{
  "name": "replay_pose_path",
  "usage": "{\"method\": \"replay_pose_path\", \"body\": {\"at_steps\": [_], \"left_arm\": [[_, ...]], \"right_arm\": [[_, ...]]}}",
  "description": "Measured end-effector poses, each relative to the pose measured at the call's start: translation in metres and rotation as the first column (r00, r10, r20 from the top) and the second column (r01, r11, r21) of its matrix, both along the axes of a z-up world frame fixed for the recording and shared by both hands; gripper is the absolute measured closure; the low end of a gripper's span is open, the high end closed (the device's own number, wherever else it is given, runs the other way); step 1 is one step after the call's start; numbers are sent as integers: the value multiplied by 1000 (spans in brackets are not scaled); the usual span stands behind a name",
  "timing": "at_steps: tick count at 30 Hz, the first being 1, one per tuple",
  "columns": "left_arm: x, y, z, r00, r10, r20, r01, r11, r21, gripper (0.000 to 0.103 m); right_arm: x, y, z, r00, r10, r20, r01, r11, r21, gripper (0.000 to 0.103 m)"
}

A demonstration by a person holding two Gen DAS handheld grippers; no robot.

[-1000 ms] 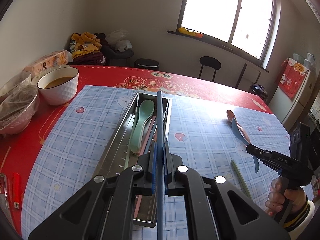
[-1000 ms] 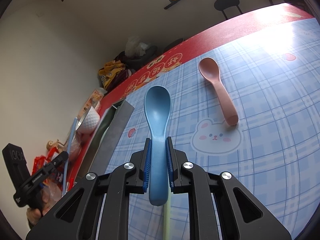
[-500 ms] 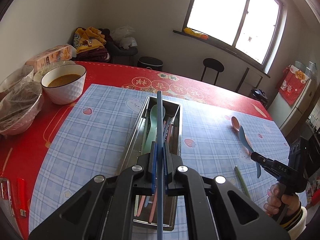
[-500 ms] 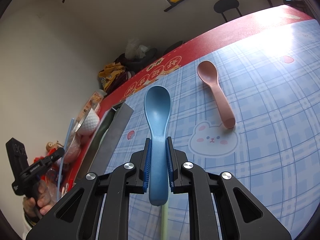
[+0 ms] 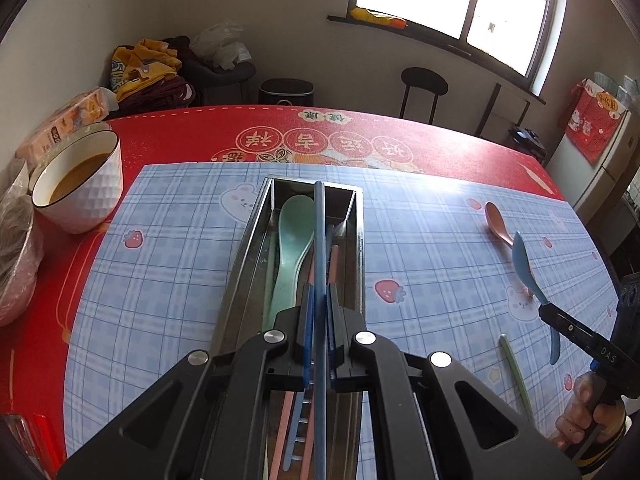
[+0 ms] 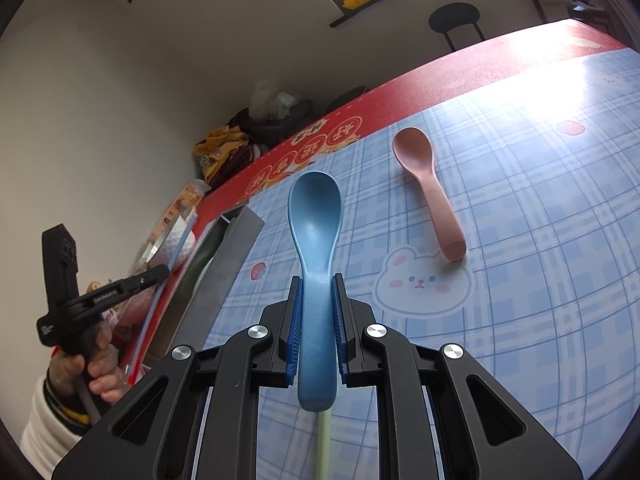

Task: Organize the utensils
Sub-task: 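Lower the blue chopstick into the steel tray with the left tool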

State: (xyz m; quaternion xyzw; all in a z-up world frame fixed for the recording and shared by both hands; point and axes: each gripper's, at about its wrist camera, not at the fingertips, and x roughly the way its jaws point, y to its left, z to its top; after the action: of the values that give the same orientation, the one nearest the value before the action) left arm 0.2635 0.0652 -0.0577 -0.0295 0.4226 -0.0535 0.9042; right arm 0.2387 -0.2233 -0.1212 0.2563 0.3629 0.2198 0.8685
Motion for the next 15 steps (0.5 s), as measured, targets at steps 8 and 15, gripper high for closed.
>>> {"method": "replay_pose_path", "body": {"at_steps": [8, 15], "left_arm": [[20, 5, -23, 996, -3, -84, 2, 1000, -12, 97], [24, -1, -30, 993, -34, -109, 33, 999, -13, 97]], "right_arm": [[3, 4, -3, 1000, 8, -9, -8, 1000, -6, 88], [3, 3, -3, 1000, 1, -7, -1, 1000, -3, 88]]}}
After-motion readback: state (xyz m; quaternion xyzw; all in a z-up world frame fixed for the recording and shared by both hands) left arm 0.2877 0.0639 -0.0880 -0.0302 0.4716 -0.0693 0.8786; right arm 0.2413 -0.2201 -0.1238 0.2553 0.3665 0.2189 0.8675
